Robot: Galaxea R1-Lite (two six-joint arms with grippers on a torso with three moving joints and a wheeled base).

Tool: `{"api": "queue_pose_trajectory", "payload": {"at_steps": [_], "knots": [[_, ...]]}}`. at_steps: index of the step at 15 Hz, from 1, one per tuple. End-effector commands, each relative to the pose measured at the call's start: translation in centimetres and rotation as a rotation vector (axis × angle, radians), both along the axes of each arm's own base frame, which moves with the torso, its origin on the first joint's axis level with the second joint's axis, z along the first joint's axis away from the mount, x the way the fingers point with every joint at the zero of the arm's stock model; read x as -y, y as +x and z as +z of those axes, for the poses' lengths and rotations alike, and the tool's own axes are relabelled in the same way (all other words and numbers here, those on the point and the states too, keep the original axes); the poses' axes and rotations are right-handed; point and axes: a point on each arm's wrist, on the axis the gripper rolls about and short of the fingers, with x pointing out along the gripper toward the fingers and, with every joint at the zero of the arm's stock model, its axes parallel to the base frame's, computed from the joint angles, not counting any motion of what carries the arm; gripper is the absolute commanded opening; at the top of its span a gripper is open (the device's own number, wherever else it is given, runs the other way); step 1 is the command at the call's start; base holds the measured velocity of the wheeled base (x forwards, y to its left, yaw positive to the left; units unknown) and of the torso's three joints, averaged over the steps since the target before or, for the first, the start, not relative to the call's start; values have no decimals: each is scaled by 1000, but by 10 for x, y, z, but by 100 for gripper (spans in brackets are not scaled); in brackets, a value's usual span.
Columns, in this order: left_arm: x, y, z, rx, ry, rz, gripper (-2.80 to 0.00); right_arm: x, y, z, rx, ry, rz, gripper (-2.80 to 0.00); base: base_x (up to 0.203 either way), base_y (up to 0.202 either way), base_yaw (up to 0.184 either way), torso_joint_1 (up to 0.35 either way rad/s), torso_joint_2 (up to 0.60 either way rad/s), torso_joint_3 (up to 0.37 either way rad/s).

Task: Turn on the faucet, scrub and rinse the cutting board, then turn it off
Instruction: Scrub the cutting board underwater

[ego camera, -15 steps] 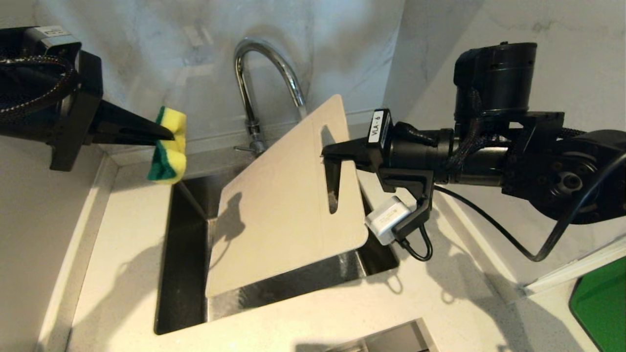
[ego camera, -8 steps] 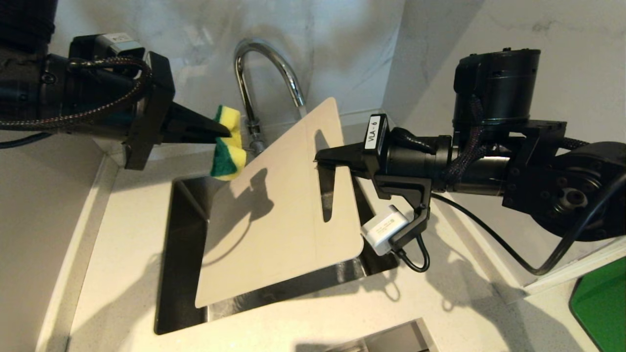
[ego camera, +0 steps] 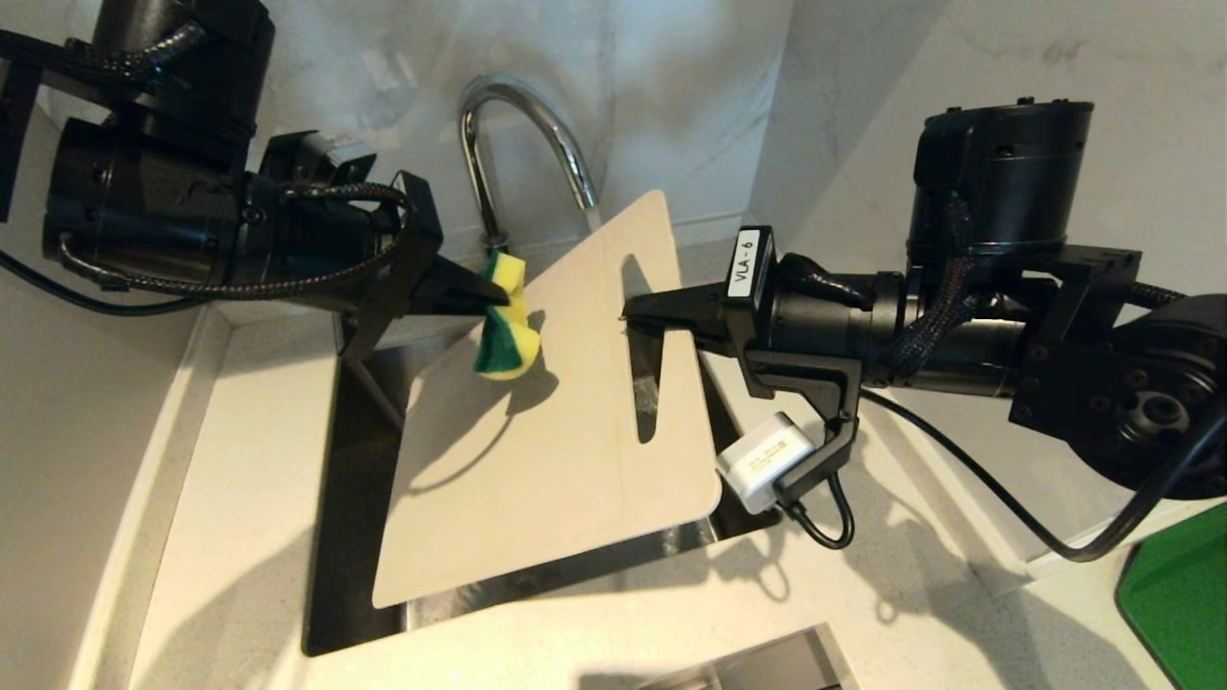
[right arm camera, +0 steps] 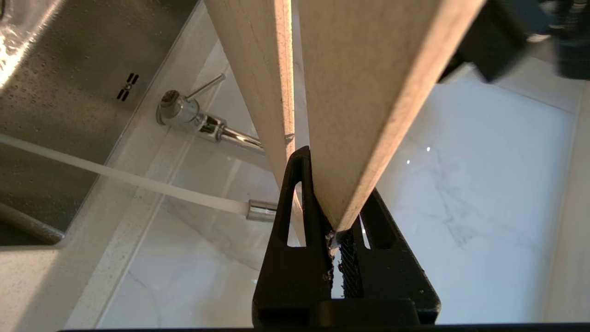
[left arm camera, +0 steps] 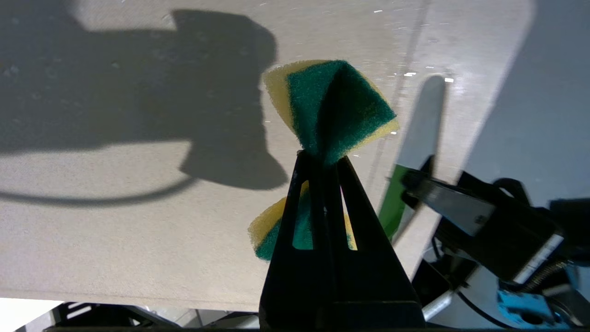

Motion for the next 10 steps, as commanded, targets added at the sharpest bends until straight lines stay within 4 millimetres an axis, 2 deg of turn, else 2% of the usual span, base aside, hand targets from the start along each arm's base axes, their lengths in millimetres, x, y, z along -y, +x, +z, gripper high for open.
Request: {"api": "queue_pose_trajectory", "payload": {"at_steps": [1, 5, 10], "knots": [[5, 9, -12, -32, 18, 4, -280, 0, -1, 1, 15, -3, 5, -280, 0, 0, 0, 0, 0, 0], [15, 23, -35, -52, 31, 5, -280, 0, -1, -1, -2, 2, 4, -280, 0, 0, 0, 0, 0, 0], [16, 28, -47, -85, 47, 15, -280, 1, -1, -3, -12, 0, 3, -280, 0, 0, 0, 0, 0, 0]]}}
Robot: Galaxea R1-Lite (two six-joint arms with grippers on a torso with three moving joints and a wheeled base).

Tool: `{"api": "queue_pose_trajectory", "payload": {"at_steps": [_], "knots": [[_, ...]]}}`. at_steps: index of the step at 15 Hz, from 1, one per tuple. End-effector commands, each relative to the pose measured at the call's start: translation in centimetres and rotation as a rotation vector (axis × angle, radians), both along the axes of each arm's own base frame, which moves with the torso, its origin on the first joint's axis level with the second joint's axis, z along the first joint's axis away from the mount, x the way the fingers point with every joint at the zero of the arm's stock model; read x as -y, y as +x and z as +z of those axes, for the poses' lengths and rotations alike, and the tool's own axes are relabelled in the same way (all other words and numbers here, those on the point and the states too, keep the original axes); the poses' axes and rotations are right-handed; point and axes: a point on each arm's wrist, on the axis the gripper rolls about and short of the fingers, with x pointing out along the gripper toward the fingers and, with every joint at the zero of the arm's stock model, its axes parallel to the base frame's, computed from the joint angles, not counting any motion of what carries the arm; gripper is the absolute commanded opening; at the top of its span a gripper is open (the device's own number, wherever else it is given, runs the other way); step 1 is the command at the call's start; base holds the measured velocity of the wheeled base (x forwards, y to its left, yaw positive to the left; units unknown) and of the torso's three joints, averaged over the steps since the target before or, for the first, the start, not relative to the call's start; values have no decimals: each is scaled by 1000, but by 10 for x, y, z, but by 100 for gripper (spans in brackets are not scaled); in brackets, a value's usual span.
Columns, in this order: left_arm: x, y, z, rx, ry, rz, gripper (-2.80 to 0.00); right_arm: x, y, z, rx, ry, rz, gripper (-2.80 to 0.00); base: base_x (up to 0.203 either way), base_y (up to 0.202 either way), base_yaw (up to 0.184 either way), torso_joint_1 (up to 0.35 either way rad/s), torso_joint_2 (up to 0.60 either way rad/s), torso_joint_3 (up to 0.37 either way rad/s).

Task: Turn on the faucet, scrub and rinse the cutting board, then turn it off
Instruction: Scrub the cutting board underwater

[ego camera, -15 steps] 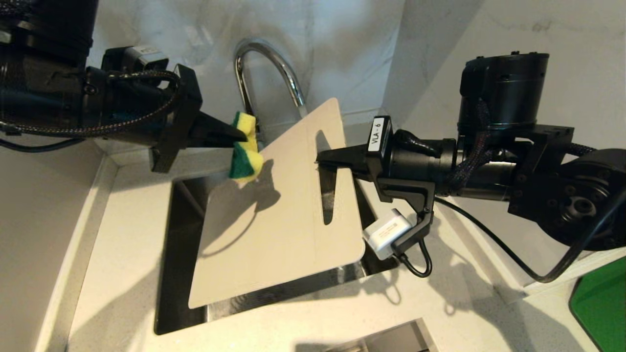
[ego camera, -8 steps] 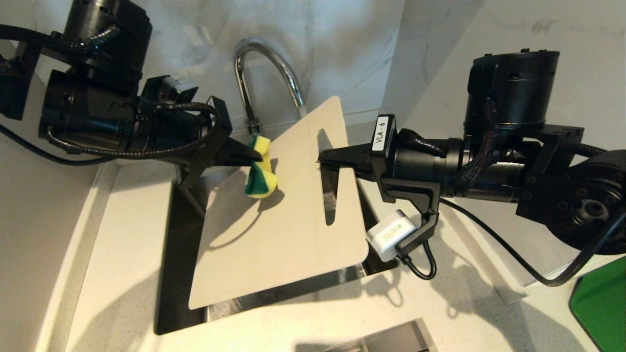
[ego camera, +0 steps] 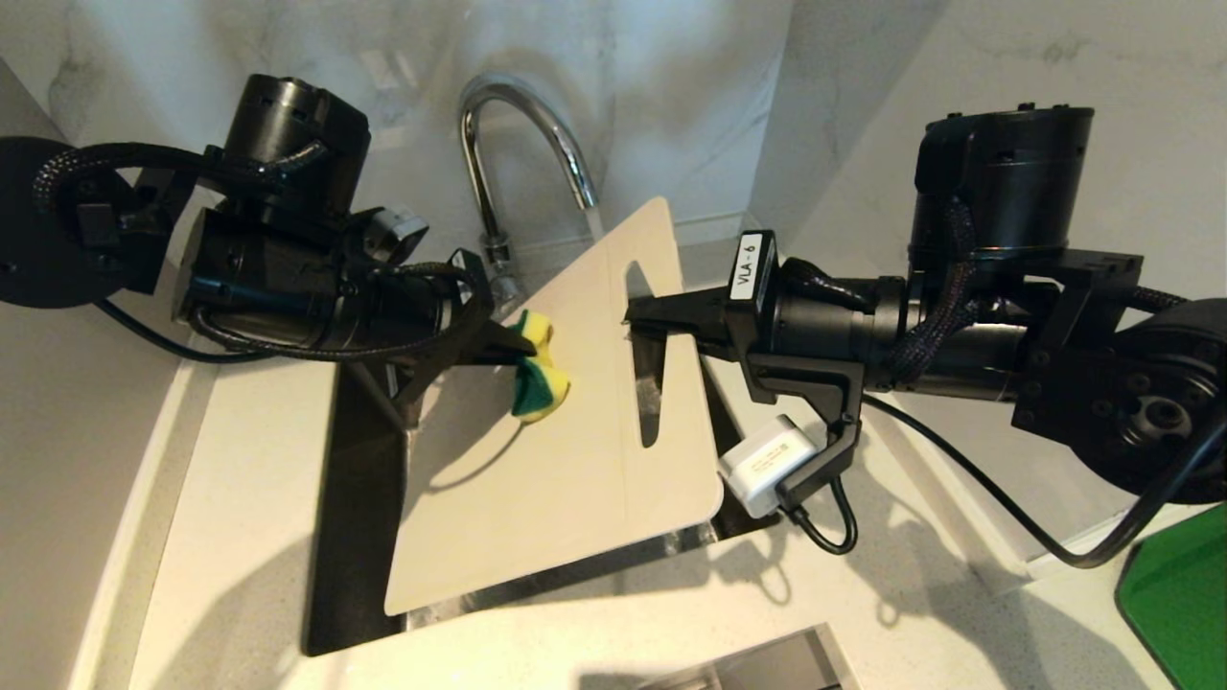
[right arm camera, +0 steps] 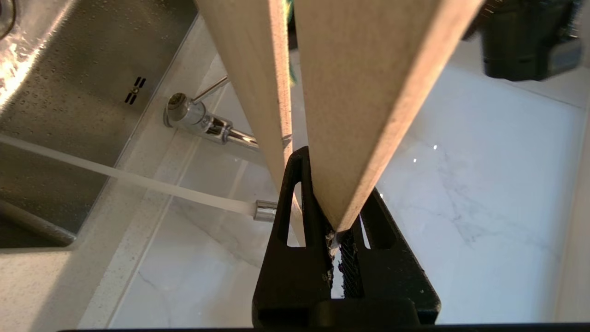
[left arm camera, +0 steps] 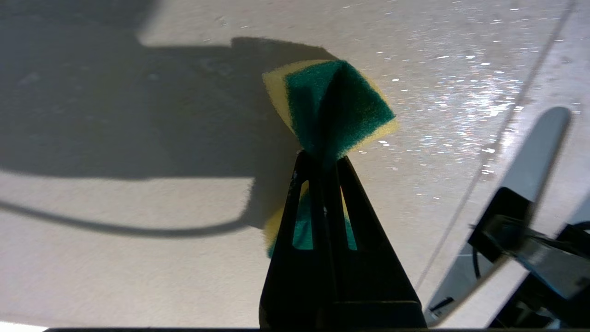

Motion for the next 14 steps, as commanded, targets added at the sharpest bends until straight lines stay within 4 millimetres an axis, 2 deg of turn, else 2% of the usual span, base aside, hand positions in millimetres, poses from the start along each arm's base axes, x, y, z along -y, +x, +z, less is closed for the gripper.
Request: {"api": "queue_pose_trajectory", "payload": {"at_steps": [1, 6, 9, 14], "knots": [[-2, 4, -8, -27, 15, 11, -280, 0, -1, -1, 11, -6, 5, -280, 0, 0, 0, 0, 0, 0], [-8, 7, -22, -44, 30, 29, -280, 1, -2, -1, 10, -6, 4, -280, 0, 0, 0, 0, 0, 0], [-17, 11, -41, -28, 45, 44, -280, 1, -2, -3, 2, -9, 4, -280, 0, 0, 0, 0, 0, 0], [-43, 18, -73, -70, 105, 94, -280, 1, -2, -3, 2, -9, 4, -280, 0, 0, 0, 0, 0, 0]]}}
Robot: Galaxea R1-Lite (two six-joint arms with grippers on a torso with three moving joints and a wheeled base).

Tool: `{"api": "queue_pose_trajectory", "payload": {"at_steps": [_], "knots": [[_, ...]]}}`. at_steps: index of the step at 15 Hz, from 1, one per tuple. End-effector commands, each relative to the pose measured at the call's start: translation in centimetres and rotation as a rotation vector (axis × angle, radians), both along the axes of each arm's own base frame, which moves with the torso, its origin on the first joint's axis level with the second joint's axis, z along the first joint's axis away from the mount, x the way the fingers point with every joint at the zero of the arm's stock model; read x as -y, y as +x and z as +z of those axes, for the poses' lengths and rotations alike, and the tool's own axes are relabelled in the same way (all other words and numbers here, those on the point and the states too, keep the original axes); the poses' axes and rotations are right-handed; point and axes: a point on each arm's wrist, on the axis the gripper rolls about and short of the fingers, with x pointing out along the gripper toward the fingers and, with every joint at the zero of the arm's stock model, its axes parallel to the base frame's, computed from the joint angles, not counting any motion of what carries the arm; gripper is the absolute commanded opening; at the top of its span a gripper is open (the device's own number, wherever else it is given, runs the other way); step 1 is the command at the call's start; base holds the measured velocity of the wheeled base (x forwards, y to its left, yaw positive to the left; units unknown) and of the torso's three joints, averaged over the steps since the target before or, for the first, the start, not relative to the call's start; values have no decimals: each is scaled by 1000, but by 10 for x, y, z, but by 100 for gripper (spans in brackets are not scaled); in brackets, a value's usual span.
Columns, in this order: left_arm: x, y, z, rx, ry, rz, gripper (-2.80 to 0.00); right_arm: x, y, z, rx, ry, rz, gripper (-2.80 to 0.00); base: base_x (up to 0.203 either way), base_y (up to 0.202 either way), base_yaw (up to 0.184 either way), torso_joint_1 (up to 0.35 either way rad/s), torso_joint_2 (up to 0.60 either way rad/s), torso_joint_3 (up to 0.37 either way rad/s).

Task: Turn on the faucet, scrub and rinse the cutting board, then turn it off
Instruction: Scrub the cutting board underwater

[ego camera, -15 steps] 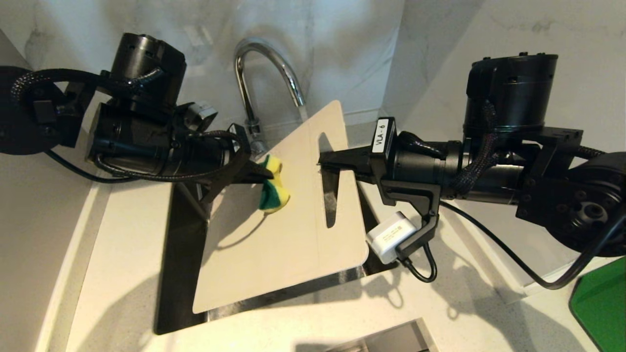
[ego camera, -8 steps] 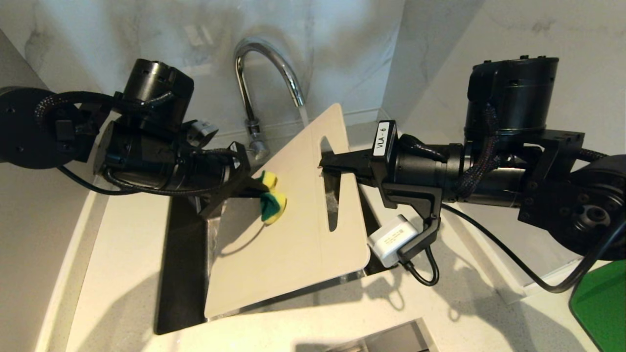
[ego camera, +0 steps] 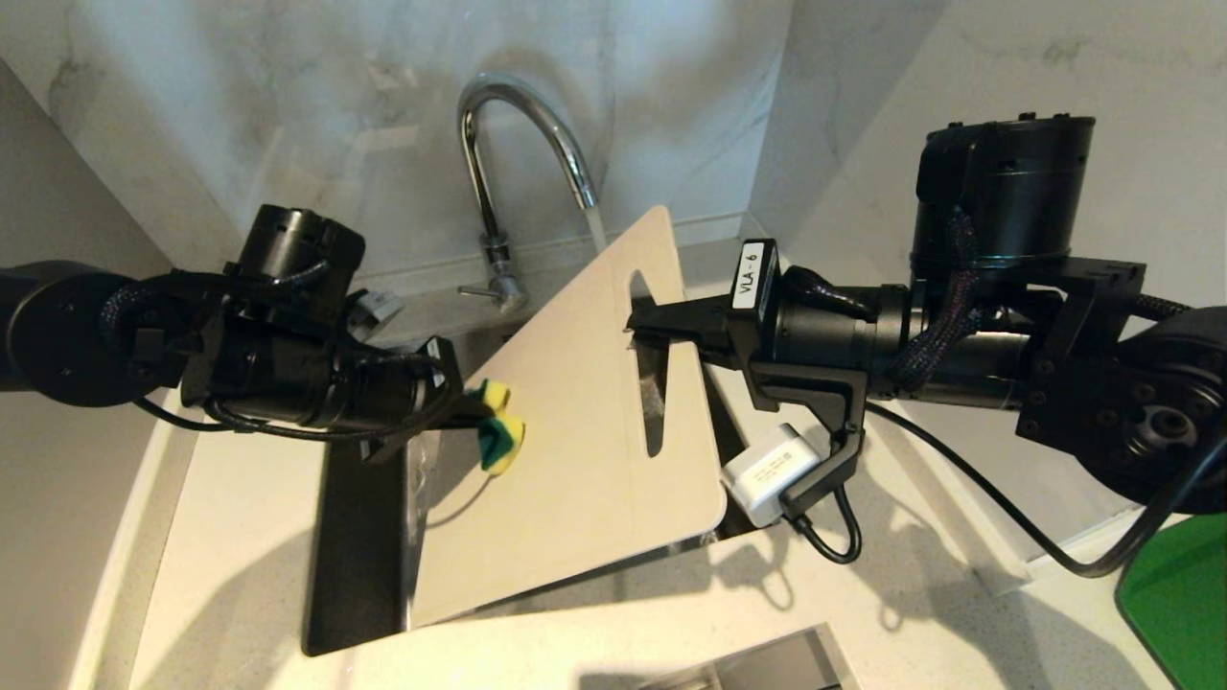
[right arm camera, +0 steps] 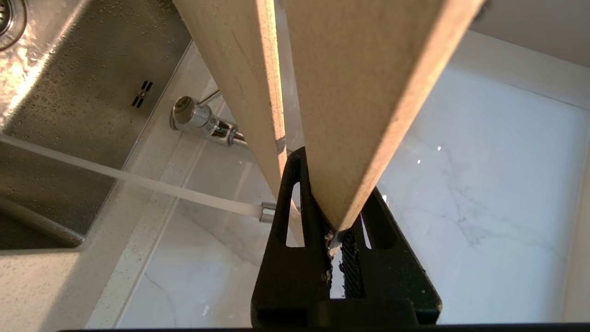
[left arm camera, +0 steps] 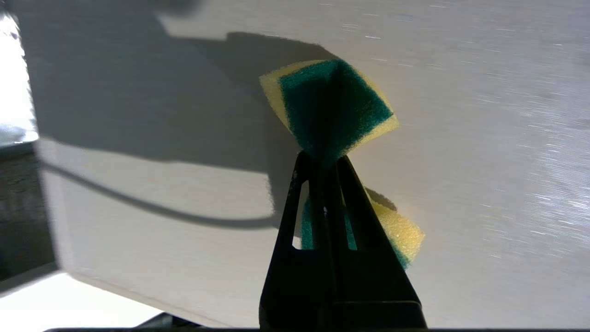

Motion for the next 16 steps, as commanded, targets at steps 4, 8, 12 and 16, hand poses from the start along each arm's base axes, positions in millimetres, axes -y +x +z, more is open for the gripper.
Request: {"api": "queue_pose_trajectory", "payload": {"at_steps": [4, 8, 12, 16], "knots": [[-30, 4, -36, -32, 30, 54, -280, 0, 0, 0, 10, -5, 5, -280, 0, 0, 0, 0, 0, 0], [-63, 10, -49, -73, 27, 89, -280, 1, -1, -1, 2, 9, 3, -280, 0, 0, 0, 0, 0, 0], [-90, 11, -63, -114, 29, 104, -280, 2, -3, -3, -1, 34, -1, -280, 0, 0, 0, 0, 0, 0], [-93, 8, -55, -89, 17, 107, -280, 2, -4, -2, 1, 36, -1, -280, 0, 0, 0, 0, 0, 0]]}}
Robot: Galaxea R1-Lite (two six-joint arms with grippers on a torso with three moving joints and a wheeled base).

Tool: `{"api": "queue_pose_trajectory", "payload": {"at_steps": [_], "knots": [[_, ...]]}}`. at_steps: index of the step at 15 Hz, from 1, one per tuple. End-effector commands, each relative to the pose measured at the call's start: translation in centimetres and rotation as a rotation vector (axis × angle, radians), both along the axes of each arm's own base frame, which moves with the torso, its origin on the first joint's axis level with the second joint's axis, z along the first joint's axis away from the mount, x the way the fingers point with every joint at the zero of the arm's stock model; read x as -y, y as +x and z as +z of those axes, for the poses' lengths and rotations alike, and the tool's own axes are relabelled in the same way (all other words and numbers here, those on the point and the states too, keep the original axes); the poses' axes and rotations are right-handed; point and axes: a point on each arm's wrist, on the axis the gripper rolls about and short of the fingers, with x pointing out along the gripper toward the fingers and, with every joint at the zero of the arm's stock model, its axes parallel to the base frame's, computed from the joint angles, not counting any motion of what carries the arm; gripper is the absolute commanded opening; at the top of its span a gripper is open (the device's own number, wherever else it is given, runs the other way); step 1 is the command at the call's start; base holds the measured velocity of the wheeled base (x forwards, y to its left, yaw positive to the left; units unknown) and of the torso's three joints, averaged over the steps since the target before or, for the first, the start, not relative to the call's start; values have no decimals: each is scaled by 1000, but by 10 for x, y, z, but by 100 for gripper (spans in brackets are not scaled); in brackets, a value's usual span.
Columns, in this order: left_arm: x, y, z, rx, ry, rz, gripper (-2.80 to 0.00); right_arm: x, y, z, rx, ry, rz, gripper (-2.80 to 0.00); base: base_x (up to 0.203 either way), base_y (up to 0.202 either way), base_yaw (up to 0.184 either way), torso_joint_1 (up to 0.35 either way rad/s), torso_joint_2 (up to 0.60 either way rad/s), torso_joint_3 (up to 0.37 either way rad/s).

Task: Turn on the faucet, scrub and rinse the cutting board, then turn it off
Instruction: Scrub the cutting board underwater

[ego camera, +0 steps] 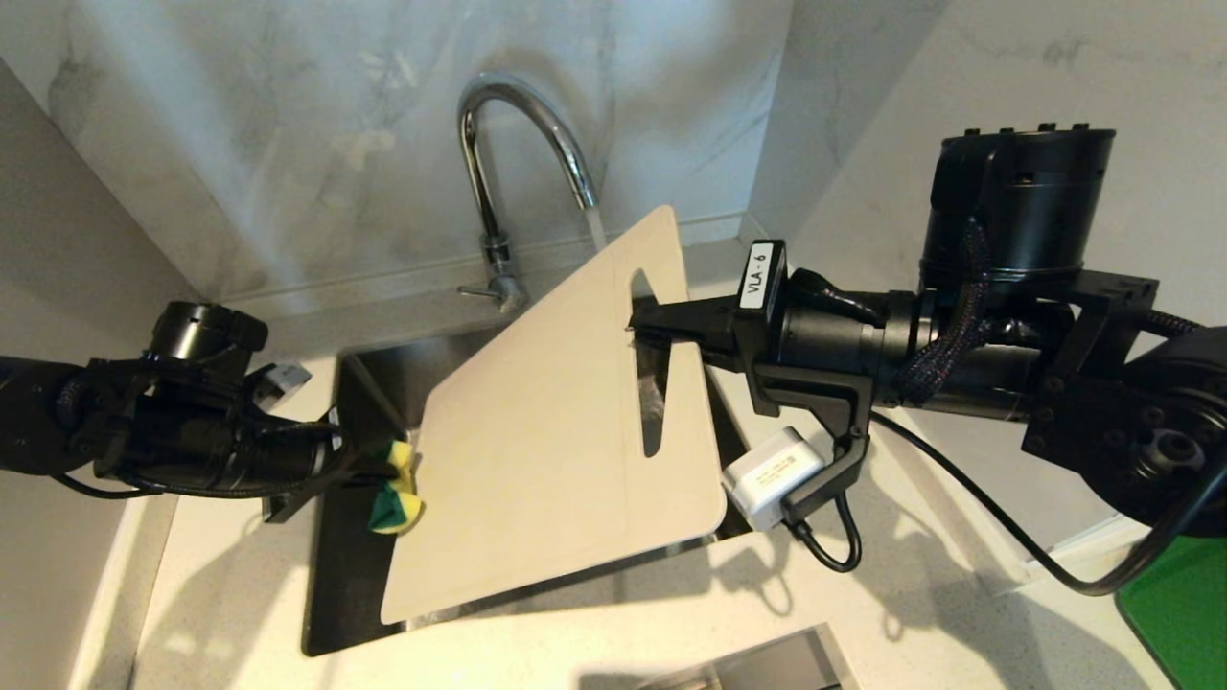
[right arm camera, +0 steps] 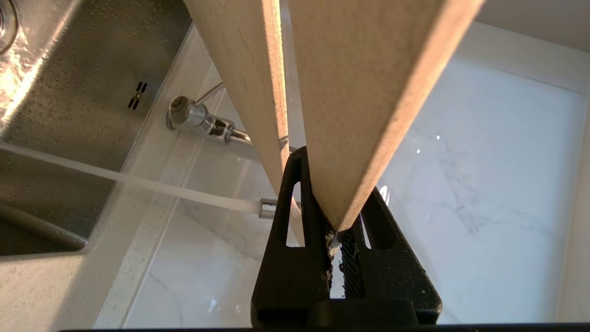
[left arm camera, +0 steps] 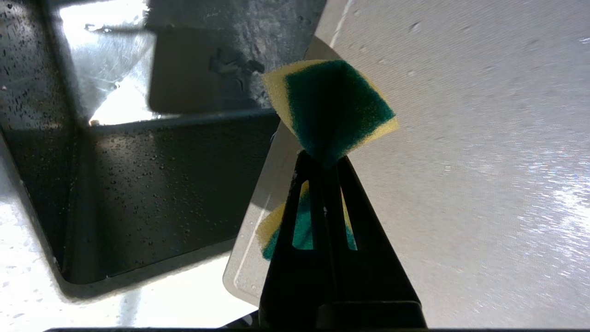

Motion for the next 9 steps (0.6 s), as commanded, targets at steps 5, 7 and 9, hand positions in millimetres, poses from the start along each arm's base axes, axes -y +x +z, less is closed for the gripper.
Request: {"api": "queue_pose_trajectory", "payload": {"at_steps": [5, 7, 9], "knots": [[15, -9, 41, 111, -70, -35, -280, 0, -1, 1, 15, -3, 5, -280, 0, 0, 0, 0, 0, 0], [32, -17, 67, 162, -123, -70, -280, 1, -2, 2, 19, -2, 5, -280, 0, 0, 0, 0, 0, 0], [57, -29, 99, 204, -175, -137, -280, 1, -2, 2, 20, -1, 6, -280, 0, 0, 0, 0, 0, 0]]}}
